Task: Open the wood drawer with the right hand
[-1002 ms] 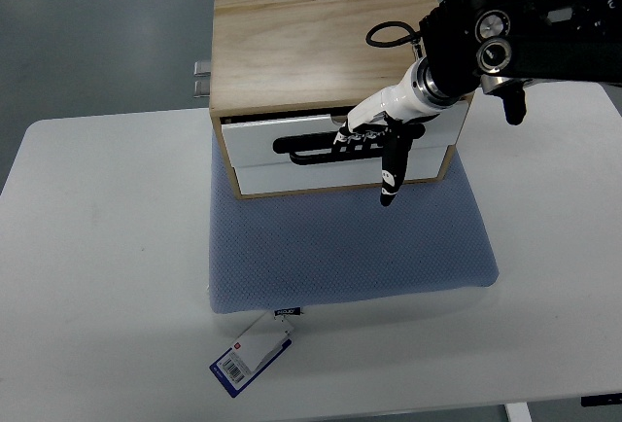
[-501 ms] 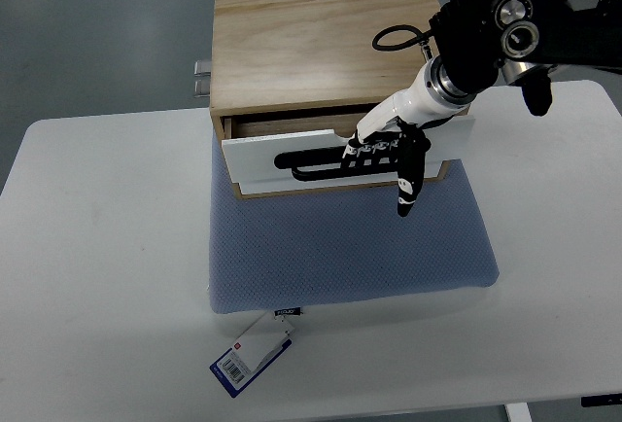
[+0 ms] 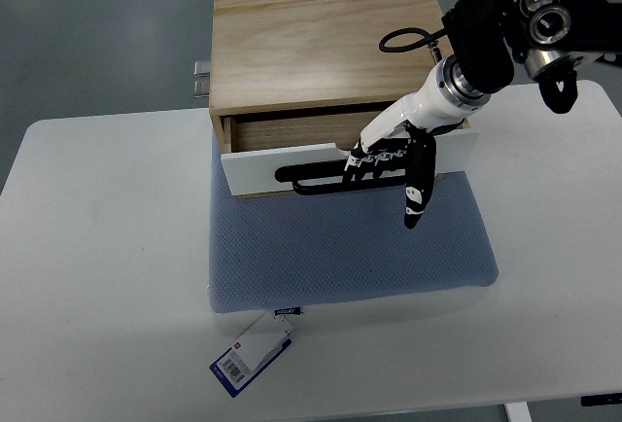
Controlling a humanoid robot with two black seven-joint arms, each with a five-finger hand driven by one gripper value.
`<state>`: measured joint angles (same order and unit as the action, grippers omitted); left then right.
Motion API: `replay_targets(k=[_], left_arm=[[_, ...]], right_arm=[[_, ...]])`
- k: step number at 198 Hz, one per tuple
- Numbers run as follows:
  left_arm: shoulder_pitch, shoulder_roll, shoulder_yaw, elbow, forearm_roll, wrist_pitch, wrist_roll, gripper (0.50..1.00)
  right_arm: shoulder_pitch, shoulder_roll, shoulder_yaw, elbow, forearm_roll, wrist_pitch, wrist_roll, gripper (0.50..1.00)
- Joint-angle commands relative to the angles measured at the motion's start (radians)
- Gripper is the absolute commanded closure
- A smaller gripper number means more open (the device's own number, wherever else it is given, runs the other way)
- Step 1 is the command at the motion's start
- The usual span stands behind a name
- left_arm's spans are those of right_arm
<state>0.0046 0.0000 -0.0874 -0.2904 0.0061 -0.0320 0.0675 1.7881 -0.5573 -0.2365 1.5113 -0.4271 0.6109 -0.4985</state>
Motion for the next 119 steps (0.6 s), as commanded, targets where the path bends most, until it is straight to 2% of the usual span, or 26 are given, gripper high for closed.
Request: replay_targets(k=[1, 48, 119], left_arm=[[0.000, 0.000, 0.000, 0.000, 0.000, 0.000, 0.000, 0.500], [0.000, 0.000, 0.001, 0.002, 0.000, 0.000, 0.000, 0.500], [0.000, 0.000, 0.000, 0.002, 0.000, 0.000, 0.000, 0.500]], right_arm=[[0.001, -0.020, 0.000, 0.018, 0.008, 0.000, 0.000, 0.558], [0.001, -0.072, 0.000, 0.058, 0.033, 0.000, 0.000, 0.558], [0.001, -0.079, 0.020, 0.066, 0.065, 0.000, 0.000, 0.558]])
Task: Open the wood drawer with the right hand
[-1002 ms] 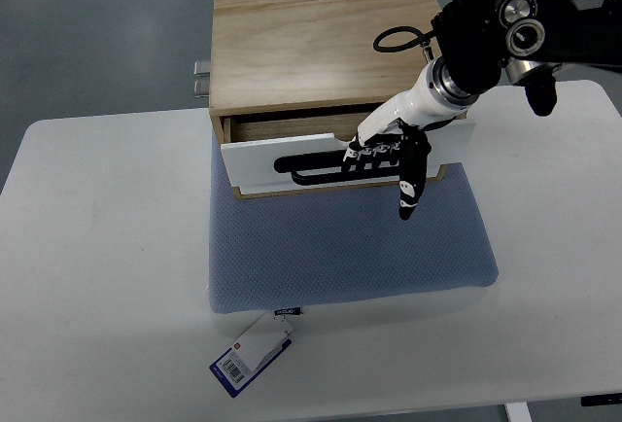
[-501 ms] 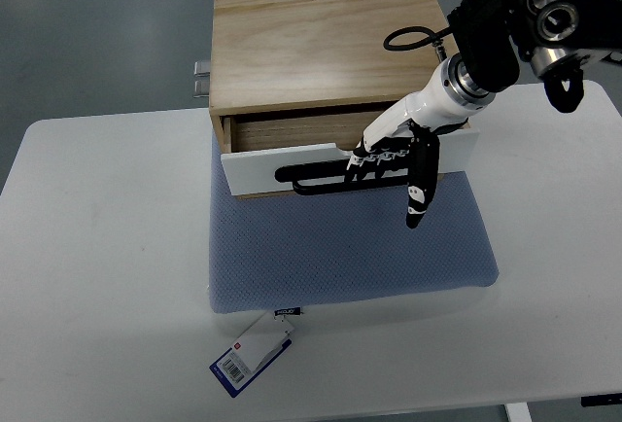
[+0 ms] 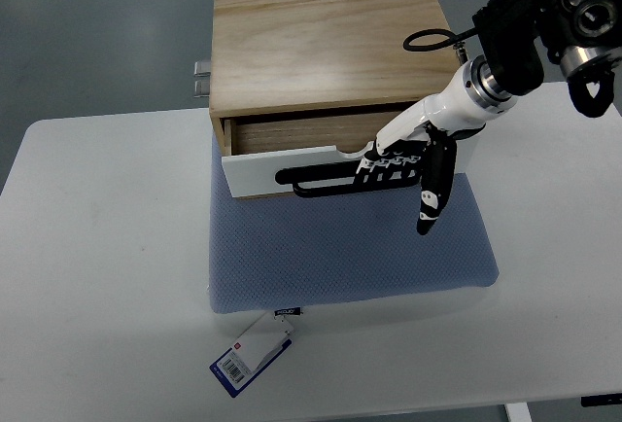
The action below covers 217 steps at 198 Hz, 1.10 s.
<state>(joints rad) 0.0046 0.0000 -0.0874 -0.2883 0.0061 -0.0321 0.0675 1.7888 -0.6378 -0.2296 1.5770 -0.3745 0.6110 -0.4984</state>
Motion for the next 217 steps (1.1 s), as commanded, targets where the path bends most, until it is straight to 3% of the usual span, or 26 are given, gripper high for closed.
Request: replay_targets(k=[1, 62, 112, 113, 132, 143, 144, 152, 162, 163, 181, 217], left_arm=[[0.000, 0.000, 0.000, 0.000, 0.000, 0.000, 0.000, 0.500], [0.000, 0.000, -0.002, -0.002, 0.002, 0.000, 0.000, 0.500], [0.000, 0.000, -0.002, -0.002, 0.003, -0.002, 0.000, 0.500], [0.000, 0.000, -0.002, -0.002, 0.003, 0.000, 0.000, 0.500], [0.000, 0.000, -0.002, -0.002, 0.003, 0.000, 0.000, 0.500], [0.000, 0.000, -0.002, -0.002, 0.003, 0.000, 0.000, 0.500], [0.000, 0.000, -0.003, -0.002, 0.003, 0.000, 0.000, 0.500], [0.000, 0.000, -0.003, -0.003, 0.005, 0.000, 0.000, 0.500], [0.000, 0.000, -0.003, -0.003, 0.005, 0.000, 0.000, 0.500], [0.000, 0.000, -0.003, -0.003, 0.005, 0.000, 0.000, 0.500], [0.000, 0.000, -0.003, -0.005, 0.005, -0.002, 0.000, 0.500], [0.000, 0.000, -0.005, -0.005, 0.005, 0.000, 0.000, 0.500]], right_arm=[[0.000, 0.001, 0.013, 0.000, 0.013, 0.000, 0.000, 0.558], [0.073, -0.036, 0.050, -0.017, 0.014, 0.000, 0.000, 0.558], [0.075, -0.071, 0.095, -0.106, 0.006, 0.000, 0.009, 0.558], [0.066, -0.080, 0.126, -0.145, 0.002, 0.000, 0.012, 0.558], [0.020, -0.092, 0.206, -0.238, 0.000, 0.000, 0.017, 0.558], [0.020, -0.092, 0.207, -0.238, 0.000, 0.000, 0.017, 0.558], [-0.017, -0.095, 0.266, -0.300, -0.001, 0.000, 0.018, 0.558], [-0.049, -0.094, 0.318, -0.354, -0.004, 0.000, 0.026, 0.556], [-0.049, -0.094, 0.319, -0.354, -0.004, 0.000, 0.026, 0.556], [-0.089, -0.089, 0.382, -0.426, -0.004, 0.000, 0.043, 0.556], [-0.166, -0.074, 0.492, -0.526, -0.004, 0.000, 0.087, 0.556], [-0.339, -0.011, 0.687, -0.655, -0.003, -0.192, 0.199, 0.556]])
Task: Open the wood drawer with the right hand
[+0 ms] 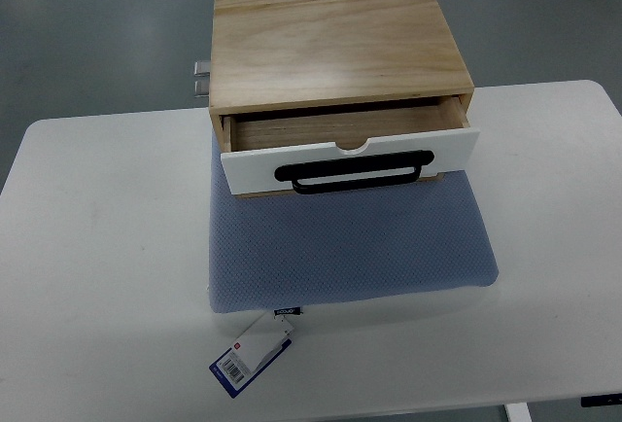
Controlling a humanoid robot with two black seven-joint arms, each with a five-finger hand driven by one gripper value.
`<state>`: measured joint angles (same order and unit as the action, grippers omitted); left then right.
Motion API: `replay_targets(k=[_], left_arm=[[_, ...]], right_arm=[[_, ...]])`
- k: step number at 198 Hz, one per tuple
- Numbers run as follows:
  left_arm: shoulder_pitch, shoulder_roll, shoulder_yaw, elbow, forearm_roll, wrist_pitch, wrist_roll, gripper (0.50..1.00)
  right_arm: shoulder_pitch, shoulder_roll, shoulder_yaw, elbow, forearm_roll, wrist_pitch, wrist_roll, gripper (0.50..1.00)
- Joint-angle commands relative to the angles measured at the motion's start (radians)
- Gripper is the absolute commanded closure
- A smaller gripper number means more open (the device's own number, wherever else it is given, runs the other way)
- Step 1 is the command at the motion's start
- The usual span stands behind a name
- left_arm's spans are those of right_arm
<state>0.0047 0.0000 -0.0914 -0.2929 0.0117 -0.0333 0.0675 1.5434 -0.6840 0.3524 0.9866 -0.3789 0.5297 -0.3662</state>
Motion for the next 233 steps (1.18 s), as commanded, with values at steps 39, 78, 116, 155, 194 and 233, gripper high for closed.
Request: replay_targets(k=[39, 78, 116, 155, 194, 233], left_arm=[[0.000, 0.000, -0.001, 0.000, -0.001, 0.001, 0.000, 0.500], [0.000, 0.000, -0.002, -0.006, 0.001, 0.000, 0.000, 0.500], [0.000, 0.000, -0.002, -0.006, 0.001, 0.000, 0.000, 0.500], [0.000, 0.000, -0.002, -0.006, -0.001, 0.000, 0.000, 0.500], [0.000, 0.000, -0.002, -0.006, -0.001, 0.000, 0.000, 0.500], [0.000, 0.000, -0.002, -0.006, -0.001, 0.000, 0.000, 0.500]], right_arm=[[-0.295, 0.136, 0.313, -0.149, 0.017, -0.401, 0.277, 0.556], [-0.466, 0.258, 0.534, -0.244, 0.060, -0.534, 0.366, 0.556], [-0.618, 0.396, 0.780, -0.293, 0.241, -0.522, 0.492, 0.556], [-0.672, 0.474, 0.895, -0.372, 0.279, -0.435, 0.524, 0.556], [-0.698, 0.508, 0.970, -0.462, 0.281, -0.297, 0.526, 0.556], [-0.727, 0.528, 0.974, -0.477, 0.281, -0.237, 0.527, 0.556]])
